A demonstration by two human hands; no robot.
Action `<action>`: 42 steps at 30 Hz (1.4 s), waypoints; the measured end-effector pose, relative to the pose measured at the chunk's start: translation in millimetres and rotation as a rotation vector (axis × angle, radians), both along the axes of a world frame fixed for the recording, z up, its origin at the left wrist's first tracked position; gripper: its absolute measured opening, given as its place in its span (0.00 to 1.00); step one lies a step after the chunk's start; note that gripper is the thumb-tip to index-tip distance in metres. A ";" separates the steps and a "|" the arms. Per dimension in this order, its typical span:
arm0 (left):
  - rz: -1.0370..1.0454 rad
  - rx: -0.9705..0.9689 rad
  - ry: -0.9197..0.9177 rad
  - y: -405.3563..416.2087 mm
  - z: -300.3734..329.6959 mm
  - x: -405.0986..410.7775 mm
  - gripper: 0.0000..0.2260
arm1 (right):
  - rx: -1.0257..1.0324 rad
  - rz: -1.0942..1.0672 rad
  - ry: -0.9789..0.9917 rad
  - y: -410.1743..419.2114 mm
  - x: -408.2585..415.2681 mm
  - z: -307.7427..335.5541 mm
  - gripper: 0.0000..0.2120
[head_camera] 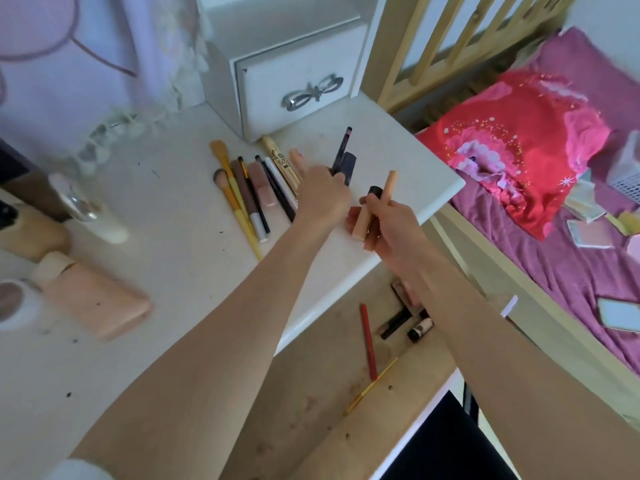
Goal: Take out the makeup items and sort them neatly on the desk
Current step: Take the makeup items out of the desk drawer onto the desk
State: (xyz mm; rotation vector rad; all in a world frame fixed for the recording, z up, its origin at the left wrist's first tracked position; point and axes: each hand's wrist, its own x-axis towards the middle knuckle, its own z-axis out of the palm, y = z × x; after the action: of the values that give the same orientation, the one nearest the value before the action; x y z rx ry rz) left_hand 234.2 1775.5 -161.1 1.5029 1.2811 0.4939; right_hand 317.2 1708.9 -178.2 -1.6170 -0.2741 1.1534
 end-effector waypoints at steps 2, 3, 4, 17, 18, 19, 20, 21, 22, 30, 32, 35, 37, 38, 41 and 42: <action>0.019 0.027 0.034 7.3 -3.2 7.4 0.11 | 0.034 -0.027 0.005 19.2 6.5 2.4 0.09; 0.032 0.039 0.055 10.4 -5.5 9.6 0.10 | 0.038 -0.027 -0.006 27.3 10.3 3.8 0.08; 0.044 0.050 0.072 12.6 -6.8 11.0 0.10 | 0.032 -0.018 -0.021 34.1 13.6 5.3 0.08; 0.116 0.511 0.246 19.9 -15.5 -17.9 0.04 | -0.153 0.190 -0.318 75.7 20.4 13.1 0.15; 0.125 0.530 0.279 19.1 -18.6 -19.7 0.05 | -0.165 0.222 -0.346 76.8 19.5 14.1 0.15; 0.126 0.536 0.303 18.1 -21.4 -21.0 0.07 | -0.173 0.246 -0.369 78.1 18.3 15.0 0.14; 0.115 0.538 0.334 17.3 -23.7 -21.8 0.09 | -0.176 0.258 -0.387 79.3 18.0 15.4 0.14; 0.090 0.548 0.380 17.3 -26.5 -21.6 0.11 | -0.175 0.259 -0.404 80.7 17.8 15.0 0.13; 0.061 0.562 0.433 17.9 -29.0 -21.1 0.13 | -0.172 0.257 -0.432 81.5 18.2 13.9 0.13; -0.057 0.622 0.607 21.5 -34.3 -22.1 0.17 | -0.159 0.371 -0.719 83.1 17.7 5.1 0.09; -0.086 0.679 0.611 20.1 -33.9 -26.9 0.15 | -0.196 0.385 -0.703 84.1 17.5 4.9 0.12; -0.165 0.791 0.601 18.6 -32.3 -32.1 0.13 | -0.215 0.399 -0.656 83.0 15.9 4.8 0.13; -0.253 0.824 0.622 17.5 -34.3 -34.3 0.14 | -0.200 0.377 -0.639 81.7 15.0 5.1 0.12; -0.293 0.832 0.643 16.8 -36.7 -35.6 0.14 | -0.194 0.372 -0.636 80.8 14.5 5.4 0.10; -0.320 0.814 0.688 16.8 -41.3 -39.4 0.15 | -0.180 0.374 -0.637 78.8 13.7 6.8 0.05; -0.312 0.807 0.693 17.6 -41.5 -39.8 0.16 | -0.175 0.375 -0.635 78.4 13.8 6.6 0.04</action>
State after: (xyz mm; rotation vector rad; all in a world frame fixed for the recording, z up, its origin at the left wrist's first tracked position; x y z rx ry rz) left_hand 194.4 1793.1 -202.6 2.6719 1.3800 0.2908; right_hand 330.9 1787.3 -171.6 -2.1231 -0.9382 0.9164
